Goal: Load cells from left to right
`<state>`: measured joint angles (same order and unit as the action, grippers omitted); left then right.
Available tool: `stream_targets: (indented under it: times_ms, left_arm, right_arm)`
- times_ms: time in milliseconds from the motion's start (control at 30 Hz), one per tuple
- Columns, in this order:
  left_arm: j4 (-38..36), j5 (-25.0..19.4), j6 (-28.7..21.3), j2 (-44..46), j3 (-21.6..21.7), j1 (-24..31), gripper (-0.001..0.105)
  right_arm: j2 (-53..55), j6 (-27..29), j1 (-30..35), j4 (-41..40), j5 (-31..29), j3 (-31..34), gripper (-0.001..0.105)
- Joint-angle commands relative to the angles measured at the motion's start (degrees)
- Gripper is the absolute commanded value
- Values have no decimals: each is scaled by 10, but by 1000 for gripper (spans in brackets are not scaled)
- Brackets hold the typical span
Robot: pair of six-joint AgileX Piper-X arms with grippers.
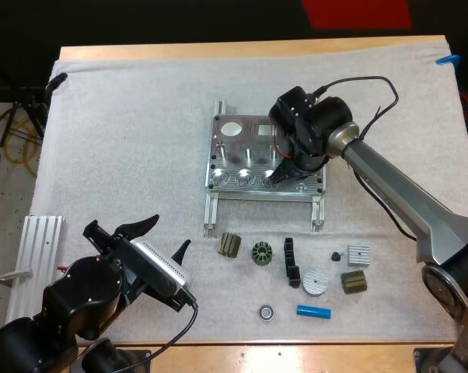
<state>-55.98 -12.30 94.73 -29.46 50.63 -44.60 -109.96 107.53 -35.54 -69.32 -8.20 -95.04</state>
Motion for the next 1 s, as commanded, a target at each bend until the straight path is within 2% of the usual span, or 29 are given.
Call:
stream_targets:
  times_ms: [0, 700, 967]
  left_arm:
    - [11, -12, 8, 2, 1, 0, 56]
    - [11, -12, 8, 2, 1, 0, 56]
    - [11, -12, 8, 2, 1, 0, 56]
  right_arm:
    - [0, 6, 1, 4, -1, -6, 0]
    - [-9, 6, 2, 38, -1, -6, 0]
    - [-9, 2, 2, -3, -1, -5, 0]
